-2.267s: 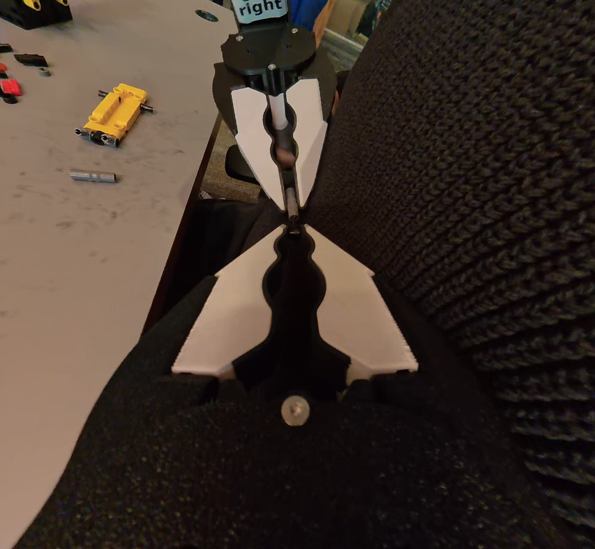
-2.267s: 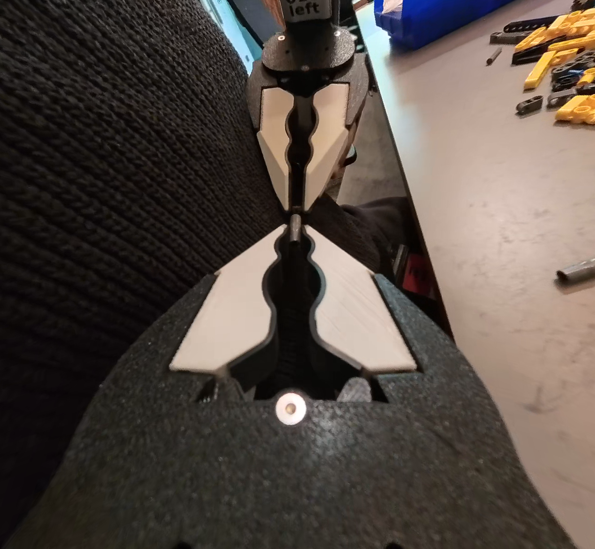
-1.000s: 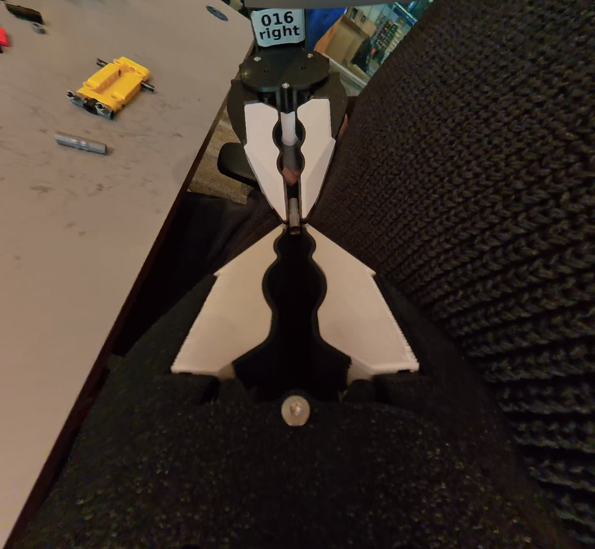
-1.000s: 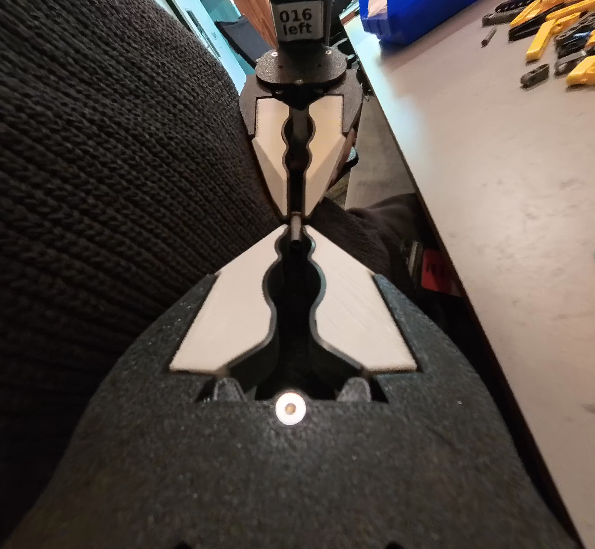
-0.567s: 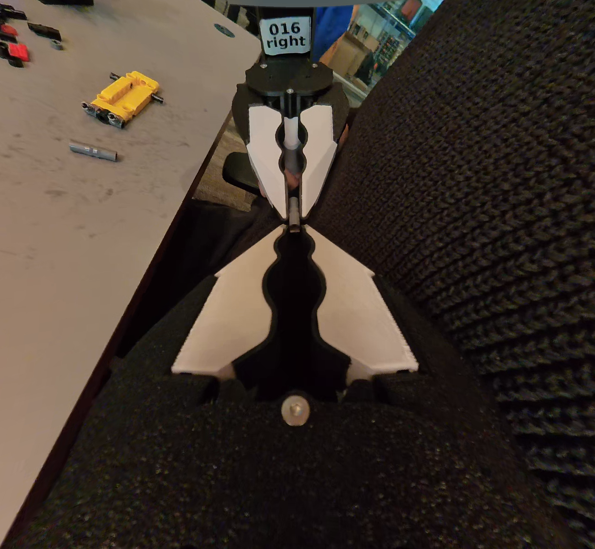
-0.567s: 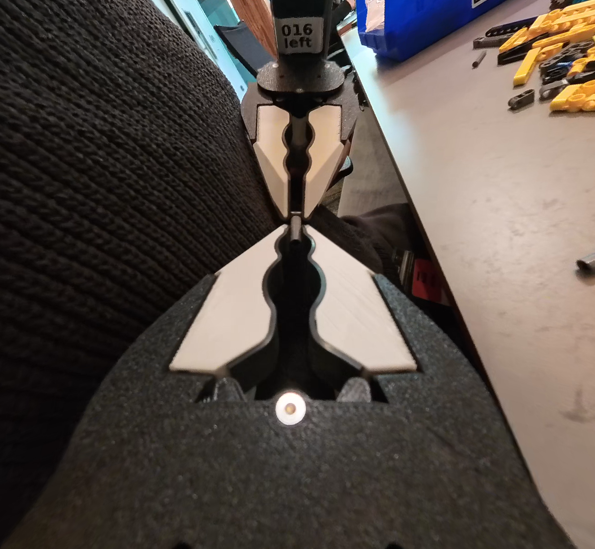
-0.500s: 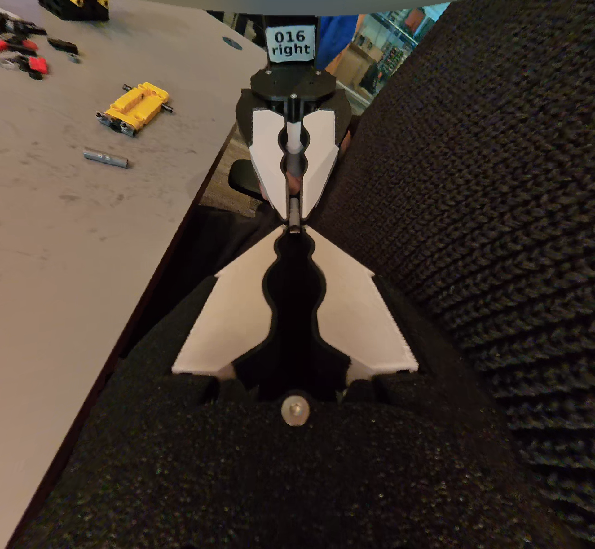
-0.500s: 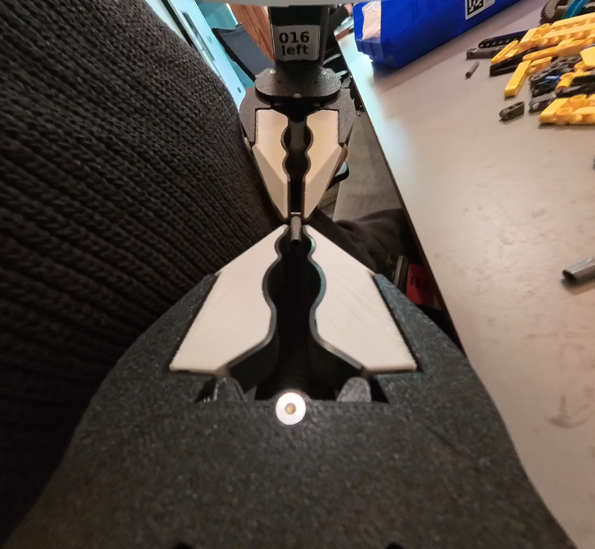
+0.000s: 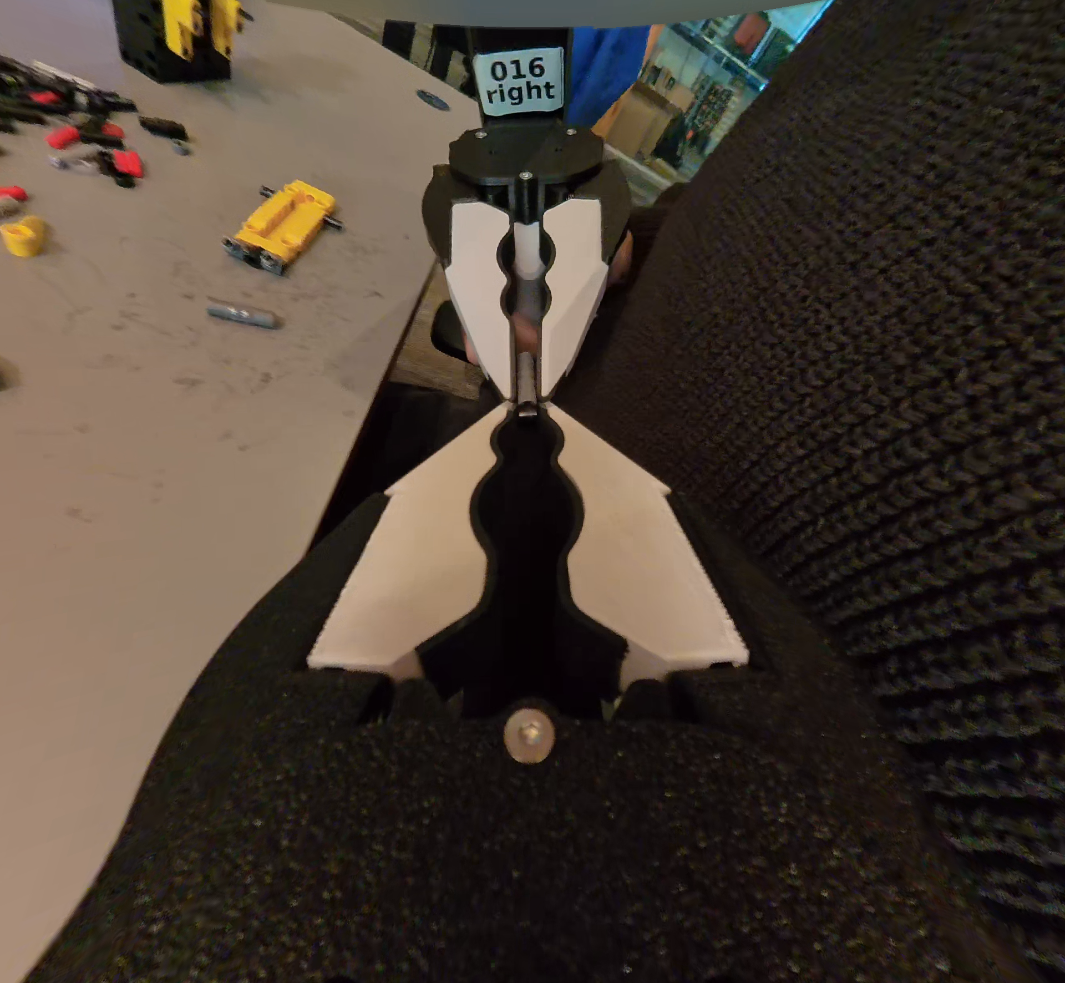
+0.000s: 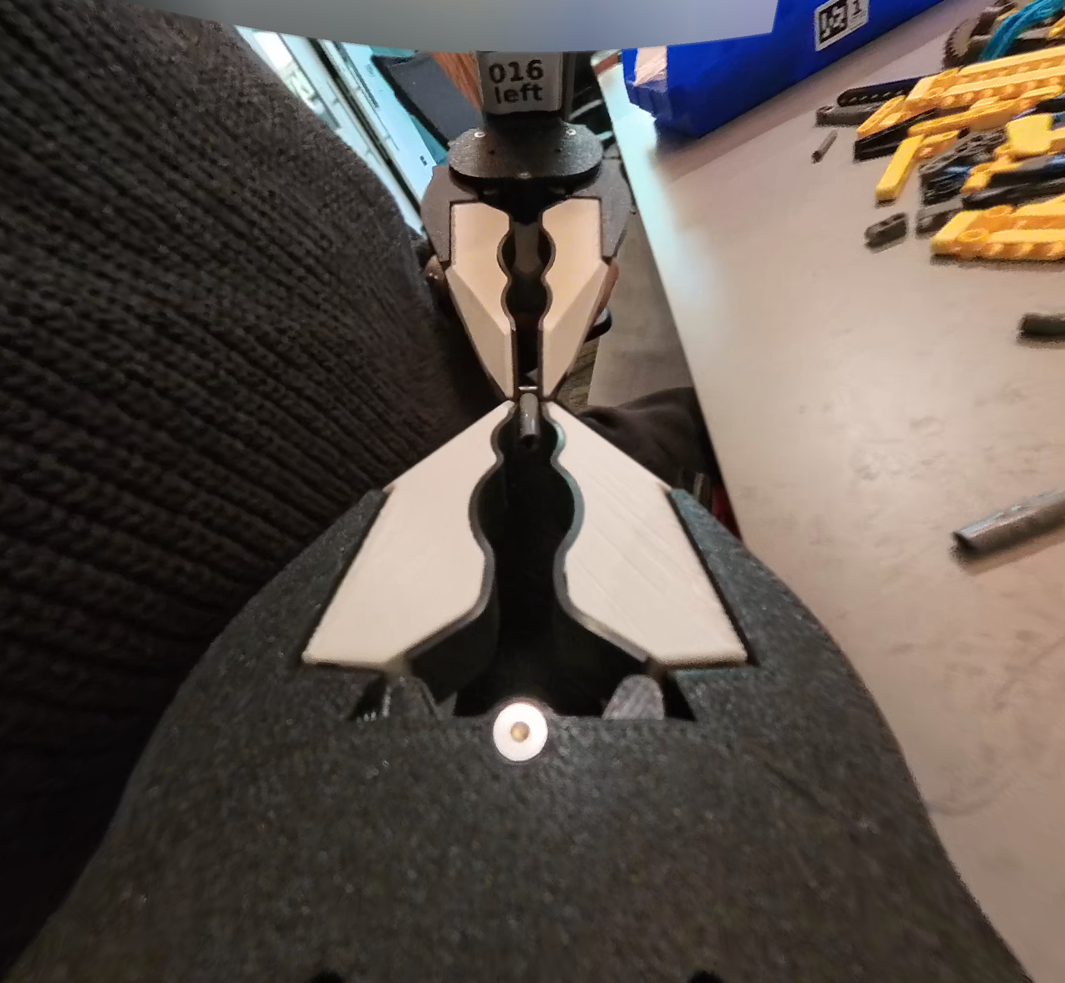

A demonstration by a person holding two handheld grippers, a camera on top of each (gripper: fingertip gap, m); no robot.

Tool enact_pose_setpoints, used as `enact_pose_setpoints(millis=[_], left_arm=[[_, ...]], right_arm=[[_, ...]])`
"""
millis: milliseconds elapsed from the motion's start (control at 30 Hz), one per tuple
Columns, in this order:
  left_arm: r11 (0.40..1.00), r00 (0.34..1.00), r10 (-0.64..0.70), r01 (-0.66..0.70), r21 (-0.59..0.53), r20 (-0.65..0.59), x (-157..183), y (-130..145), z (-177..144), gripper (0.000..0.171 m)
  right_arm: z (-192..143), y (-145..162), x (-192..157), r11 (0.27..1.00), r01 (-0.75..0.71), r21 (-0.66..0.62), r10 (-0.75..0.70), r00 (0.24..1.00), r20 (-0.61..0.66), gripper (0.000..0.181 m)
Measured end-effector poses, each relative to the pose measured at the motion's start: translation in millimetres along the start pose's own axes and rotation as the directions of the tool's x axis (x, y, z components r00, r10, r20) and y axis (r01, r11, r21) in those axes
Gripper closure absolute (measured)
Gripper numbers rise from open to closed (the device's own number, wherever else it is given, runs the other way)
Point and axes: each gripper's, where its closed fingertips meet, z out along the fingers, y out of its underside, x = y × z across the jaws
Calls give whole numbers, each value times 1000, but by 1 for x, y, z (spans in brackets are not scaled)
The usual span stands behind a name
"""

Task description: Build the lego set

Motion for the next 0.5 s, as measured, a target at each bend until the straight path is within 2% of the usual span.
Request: enact_pose_setpoints(millis=[100,200,267,500], left_arm=[[999,999,43,-43,-1,21,-5,-8,-5,167],[999,999,47,-47,-6,21,-4,-7,-7,167],[999,999,46,-46,-2,9,-2,-6,-7,167],[998,998,61,-61,15,10,0,-9,-8,166]], right_arm=[[-4,-8,8,1000,27,3,-26,999,-44,160],[-7,-14,2,999,16,43,-15,1000,-18,162],[-5,-13,2,997,51,54,-49,998,-46,174],[-3,-13,0,996,68,66,-65,997,-45,174]])
